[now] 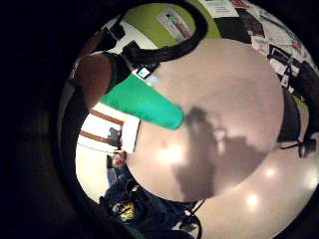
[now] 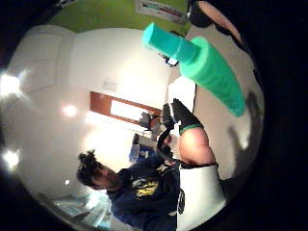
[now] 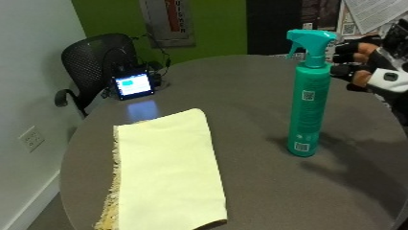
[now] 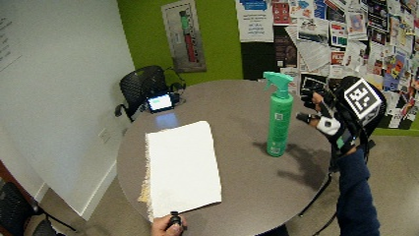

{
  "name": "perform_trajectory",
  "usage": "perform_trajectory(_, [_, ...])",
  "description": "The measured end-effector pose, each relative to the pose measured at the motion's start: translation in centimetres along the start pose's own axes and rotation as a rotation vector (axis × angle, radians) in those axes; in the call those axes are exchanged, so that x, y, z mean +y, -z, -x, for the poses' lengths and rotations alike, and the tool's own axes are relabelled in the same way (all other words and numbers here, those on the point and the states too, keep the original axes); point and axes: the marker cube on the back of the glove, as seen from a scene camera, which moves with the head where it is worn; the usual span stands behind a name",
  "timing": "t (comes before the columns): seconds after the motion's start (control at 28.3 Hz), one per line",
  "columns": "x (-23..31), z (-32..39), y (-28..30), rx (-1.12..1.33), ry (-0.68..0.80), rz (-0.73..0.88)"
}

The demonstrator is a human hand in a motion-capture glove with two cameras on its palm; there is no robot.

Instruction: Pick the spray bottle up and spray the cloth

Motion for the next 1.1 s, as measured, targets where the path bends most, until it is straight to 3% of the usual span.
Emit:
perform_trajectory(0.28, [-4.8,-1.0,-0.8,-0.22,-0.057,0.081])
perform_trajectory(0.71, [-4.2,-4.3,1.0,-0.289,-0.102,0.011])
perform_trajectory(0.88, [-2.7,-6.7,2.0,-0.345,-0.142,-0.052])
perform_trajectory(1.1, [-2.2,-7.1,2.1,-0.407,-0.036,-0.248])
